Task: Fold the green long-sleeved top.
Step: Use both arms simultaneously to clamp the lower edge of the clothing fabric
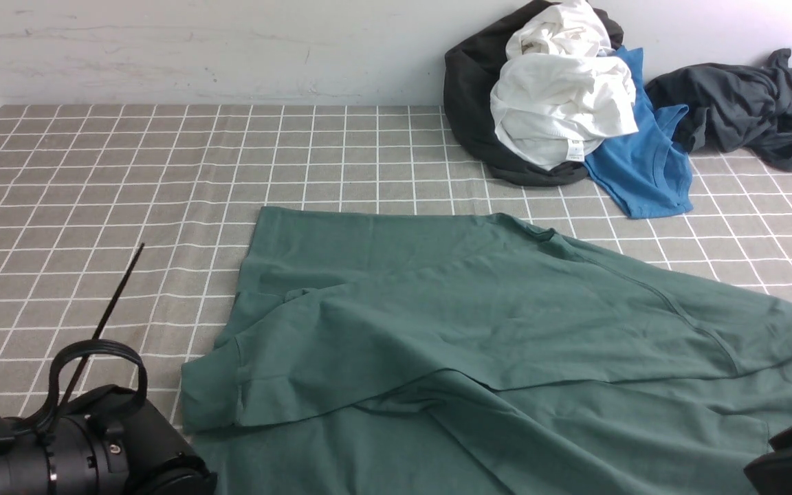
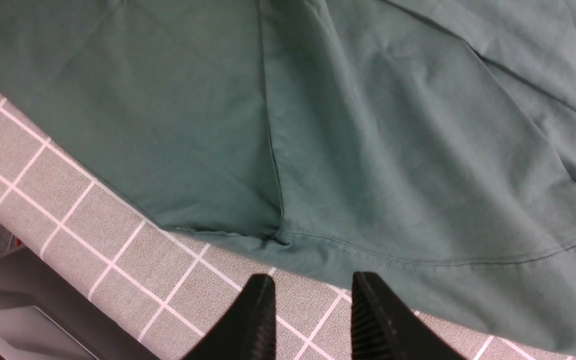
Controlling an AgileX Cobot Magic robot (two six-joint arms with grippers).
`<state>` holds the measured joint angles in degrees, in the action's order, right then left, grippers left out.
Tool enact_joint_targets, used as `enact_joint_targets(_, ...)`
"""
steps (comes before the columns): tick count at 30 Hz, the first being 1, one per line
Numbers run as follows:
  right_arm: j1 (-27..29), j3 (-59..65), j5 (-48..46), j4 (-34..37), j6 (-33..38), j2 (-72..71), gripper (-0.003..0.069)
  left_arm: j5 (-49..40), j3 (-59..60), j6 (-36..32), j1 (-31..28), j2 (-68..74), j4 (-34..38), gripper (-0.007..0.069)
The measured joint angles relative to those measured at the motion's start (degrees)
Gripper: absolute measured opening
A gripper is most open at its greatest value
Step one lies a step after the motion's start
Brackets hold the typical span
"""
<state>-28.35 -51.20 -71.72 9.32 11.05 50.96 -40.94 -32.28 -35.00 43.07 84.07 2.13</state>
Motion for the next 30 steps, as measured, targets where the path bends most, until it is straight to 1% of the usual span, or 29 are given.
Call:
enact_joint_targets(3, 0.0, 0.0, 0.0, 0.0, 0.0, 0.0, 0.0207, 0.6, 0.2, 0.0, 0.0, 0.6, -0.1, 0.0500)
enact_joint_targets(9, 0.0, 0.0, 0.0, 0.0, 0.0, 0.0, 0.0207, -0.8, -0.8, 0.0, 0.0, 2.4, 0.3, 0.0500)
enact_joint_targets(12, 0.0, 0.0, 0.0, 0.0, 0.0, 0.0, 0.0207, -1.1, -1.1, 0.1, 0.0, 2.5, 0.3, 0.0489)
enact_joint_targets(19, 0.0, 0.0, 0.0, -0.1, 0.0, 0.0, 0.0207, -2.4, -4.4, 7.2, 0.0, 2.5, -0.3, 0.0304)
enact_joint_targets(20, 0.0, 0.0, 0.0, -0.1, 0.0, 0.0, 0.0207, -2.3, -4.9, 7.8, 0.0, 2.5, -1.1, 0.0257)
enact_joint_targets(21, 0.0, 0.0, 0.0, -0.1, 0.0, 0.0, 0.0207, -2.3, -4.9, 7.9, 0.0, 2.5, -1.1, 0.0251)
enact_joint_targets(22, 0.0, 0.0, 0.0, -0.1, 0.0, 0.0, 0.0207, -2.1, -5.0, 8.1, 0.0, 2.5, -1.5, 0.0230)
enact_joint_targets(23, 0.0, 0.0, 0.0, -0.3, 0.0, 0.0, 0.0207, -1.6, -5.0, 8.2, 0.0, 2.5, -2.1, 0.0186)
enact_joint_targets(24, 0.0, 0.0, 0.0, -0.2, 0.0, 0.0, 0.0207, -1.4, -5.0, 8.2, 0.0, 2.6, -2.7, 0.0181)
enact_joint_targets(26, 0.0, 0.0, 0.0, -0.5, 0.1, 0.0, 0.0207, -0.8, -5.0, 8.9, 0.0, 3.0, -3.9, 0.0125)
enact_joint_targets(27, 0.0, 0.0, 0.0, -0.5, 0.1, 0.0, 0.0207, -0.8, -5.0, 9.2, 0.0, 2.9, -4.0, 0.0115)
enact_joint_targets(28, 0.0, 0.0, 0.0, -0.7, 1.0, 0.0, 0.0209, -0.9, -5.0, 10.6, 0.0, 2.9, -4.6, 0.0071)
enact_joint_targets(30, 0.0, 0.0, 0.0, -0.9, 2.9, 0.0, 0.0211, -1.4, -5.3, 13.1, 0.0, 2.9, -5.6, 0.0022)
